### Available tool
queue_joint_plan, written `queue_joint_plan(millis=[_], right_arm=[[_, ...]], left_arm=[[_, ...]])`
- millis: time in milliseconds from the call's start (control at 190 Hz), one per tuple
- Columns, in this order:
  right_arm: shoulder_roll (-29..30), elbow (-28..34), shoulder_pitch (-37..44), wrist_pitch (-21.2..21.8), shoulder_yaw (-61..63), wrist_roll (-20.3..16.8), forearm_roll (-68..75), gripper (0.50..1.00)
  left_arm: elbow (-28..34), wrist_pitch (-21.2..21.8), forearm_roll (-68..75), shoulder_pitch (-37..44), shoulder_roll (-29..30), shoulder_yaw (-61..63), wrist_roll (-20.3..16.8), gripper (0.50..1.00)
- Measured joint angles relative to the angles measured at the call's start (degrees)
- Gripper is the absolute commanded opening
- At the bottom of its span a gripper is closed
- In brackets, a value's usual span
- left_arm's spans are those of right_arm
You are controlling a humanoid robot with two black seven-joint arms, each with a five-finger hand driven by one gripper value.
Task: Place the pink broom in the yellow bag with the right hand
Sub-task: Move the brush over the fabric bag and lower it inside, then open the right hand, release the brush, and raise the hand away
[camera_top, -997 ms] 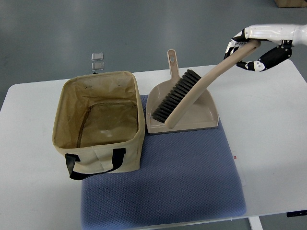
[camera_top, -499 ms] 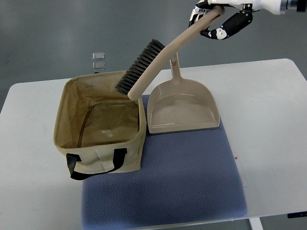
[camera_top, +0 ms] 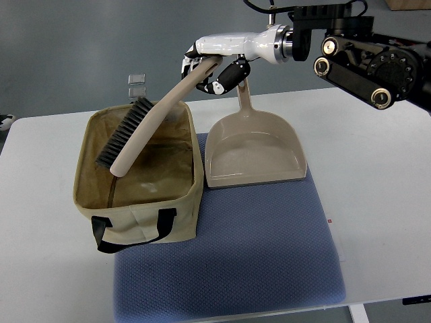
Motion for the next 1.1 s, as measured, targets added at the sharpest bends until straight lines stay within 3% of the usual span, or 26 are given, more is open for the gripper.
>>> queue_joint_plan(millis=[163,241,299,331,551,845,1034,1102], right_arm=[[3.3,-0.2,-1.2,-2.3,0.1,-2.4,-0.7,0.5],[3.7,-0.3,-1.6,-3.1,0.1,-2.7,-0.8,0.629],[3.8,-0.2,-1.7,-3.7,0.2,-2.7,-0.8,0.764],[3.8,-0.2,-1.8,-4.0,0.2,-2.7,-0.8,0.789],[3.7,0.3,-2.1,-4.5,0.4,-2.6,-0.6,0.821],[2.2,0.4,-3.2,-4.7,2.9,-2.2,2.3,0.825],[-1.2,0.0,-10.4,-4.7,12.6,-1.9,9.8,0.827],[-1.6,-0.4,-14.4,-4.9,18.0,-1.8,13.0,0.856]], left_arm=[[0.0,0.0,0.0,0.0,0.0,0.0,0.0,1.0],[0.0,0.0,0.0,0.0,0.0,0.0,0.0,1.0],[0.0,0.0,0.0,0.0,0.0,0.0,0.0,1.0],[0.0,0.0,0.0,0.0,0.0,0.0,0.0,1.0],[0.0,0.0,0.0,0.0,0.0,0.0,0.0,1.0],[0.0,0.0,0.0,0.0,0.0,0.0,0.0,1.0],[0.0,0.0,0.0,0.0,0.0,0.0,0.0,1.0],[0.0,0.0,0.0,0.0,0.0,0.0,0.0,1.0]])
